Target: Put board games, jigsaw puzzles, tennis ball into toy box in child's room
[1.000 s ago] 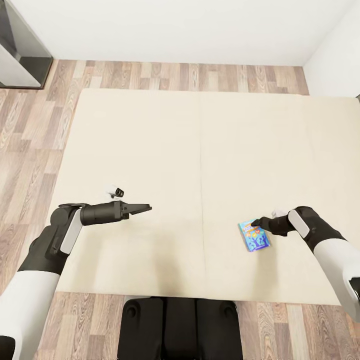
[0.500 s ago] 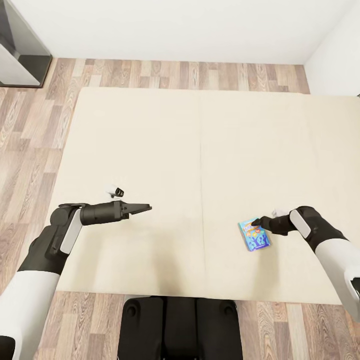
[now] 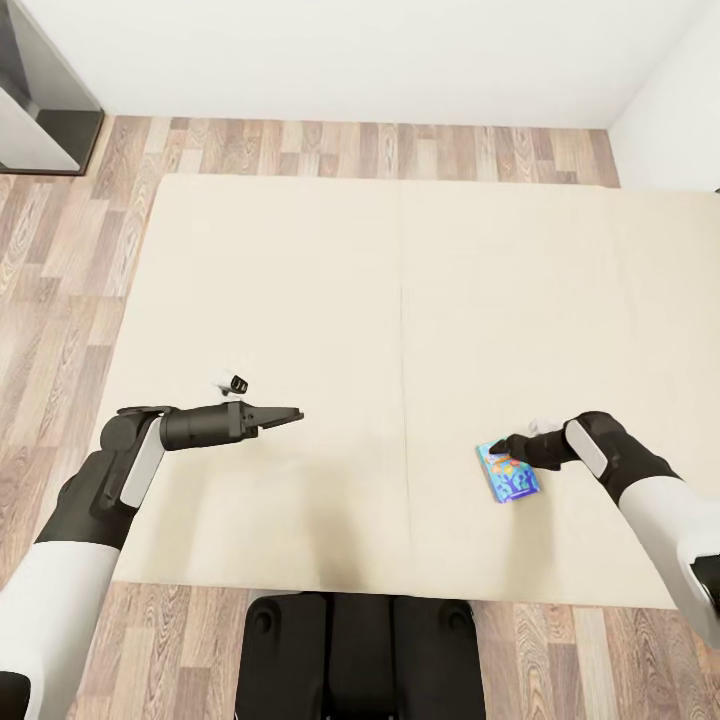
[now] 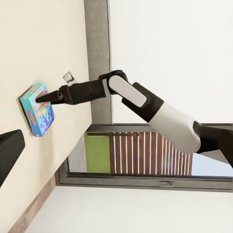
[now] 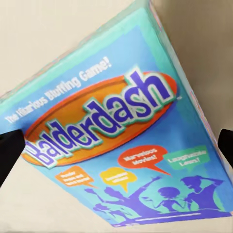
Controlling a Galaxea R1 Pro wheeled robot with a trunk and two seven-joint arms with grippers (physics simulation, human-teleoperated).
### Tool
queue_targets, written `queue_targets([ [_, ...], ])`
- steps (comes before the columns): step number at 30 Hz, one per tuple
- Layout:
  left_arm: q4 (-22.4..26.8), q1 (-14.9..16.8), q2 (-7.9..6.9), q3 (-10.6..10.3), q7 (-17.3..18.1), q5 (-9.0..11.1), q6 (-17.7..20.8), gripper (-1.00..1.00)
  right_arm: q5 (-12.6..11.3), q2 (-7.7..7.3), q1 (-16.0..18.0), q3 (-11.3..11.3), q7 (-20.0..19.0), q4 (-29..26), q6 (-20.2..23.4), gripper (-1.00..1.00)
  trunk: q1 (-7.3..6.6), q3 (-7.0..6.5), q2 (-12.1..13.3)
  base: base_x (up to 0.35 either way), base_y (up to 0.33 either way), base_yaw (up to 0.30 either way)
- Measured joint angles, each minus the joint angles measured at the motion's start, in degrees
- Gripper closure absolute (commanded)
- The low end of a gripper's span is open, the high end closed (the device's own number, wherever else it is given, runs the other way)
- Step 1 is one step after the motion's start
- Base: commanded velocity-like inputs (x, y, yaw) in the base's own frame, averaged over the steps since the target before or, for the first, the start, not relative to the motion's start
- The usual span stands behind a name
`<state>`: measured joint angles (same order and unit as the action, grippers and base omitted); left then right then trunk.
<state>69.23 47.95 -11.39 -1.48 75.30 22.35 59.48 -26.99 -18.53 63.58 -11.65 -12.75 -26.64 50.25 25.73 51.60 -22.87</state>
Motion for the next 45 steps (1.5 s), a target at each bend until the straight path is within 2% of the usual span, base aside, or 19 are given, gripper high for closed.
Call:
queue_targets([
  [3,0.00,0.00,0.00,0.00,-0.03,-0.01,0.00,-1.00,0.77,0.20,0.05,-1.98,-2.52,0.72,0.05,-1.00,0.01,0.00,0.01,0.000,0.000,0.000],
  [6,0.00,0.01,0.01,0.00,-0.04,-0.01,-0.01,-1.00,1.08,0.24,0.00,-2.55,-5.49,0.75,0.04,-1.00,0.02,0.01,0.04,0.000,0.000,0.000],
  [12,0.02,0.01,-0.03,-0.01,-0.01,-0.01,-0.01,-1.00,1.21,0.04,0.04,-2.95,-8.07,0.81,0.04,-1.00,0.02,0.01,0.04,0.000,0.000,0.000],
  [45,0.03,0.01,-0.07,0.07,0.00,-0.01,-0.01,-1.00,0.74,1.17,0.02,-2.85,-10.56,0.87,2.33,-1.00,0.02,0.01,0.04,0.000,0.000,0.000],
])
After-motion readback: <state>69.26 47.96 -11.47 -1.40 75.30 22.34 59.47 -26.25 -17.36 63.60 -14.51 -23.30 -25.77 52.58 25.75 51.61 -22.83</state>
